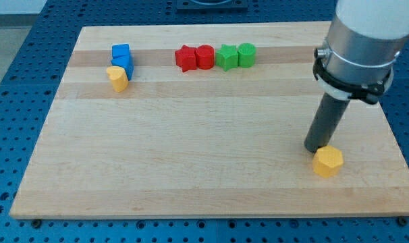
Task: Move yellow heart closer to the yellow hexagon
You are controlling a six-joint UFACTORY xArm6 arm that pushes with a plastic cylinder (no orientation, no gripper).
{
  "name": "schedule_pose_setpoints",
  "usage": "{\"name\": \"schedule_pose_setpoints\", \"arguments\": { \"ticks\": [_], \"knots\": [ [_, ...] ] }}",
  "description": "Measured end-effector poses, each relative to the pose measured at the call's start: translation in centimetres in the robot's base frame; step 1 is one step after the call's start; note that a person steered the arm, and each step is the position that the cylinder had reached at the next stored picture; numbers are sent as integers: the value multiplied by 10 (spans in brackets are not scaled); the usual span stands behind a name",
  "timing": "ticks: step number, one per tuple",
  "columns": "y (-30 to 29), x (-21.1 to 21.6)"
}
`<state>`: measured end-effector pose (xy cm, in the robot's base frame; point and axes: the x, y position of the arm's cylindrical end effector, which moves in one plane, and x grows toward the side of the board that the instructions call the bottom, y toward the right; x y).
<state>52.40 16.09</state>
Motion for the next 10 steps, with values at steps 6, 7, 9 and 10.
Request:
{"name": "schedule_pose_setpoints", "arguments": {
  "ticks": [6,7,9,10],
  "knots": [
    [-294,-60],
    [-339,-83],
    [-395,-134],
    [-395,-161]
  ]
}}
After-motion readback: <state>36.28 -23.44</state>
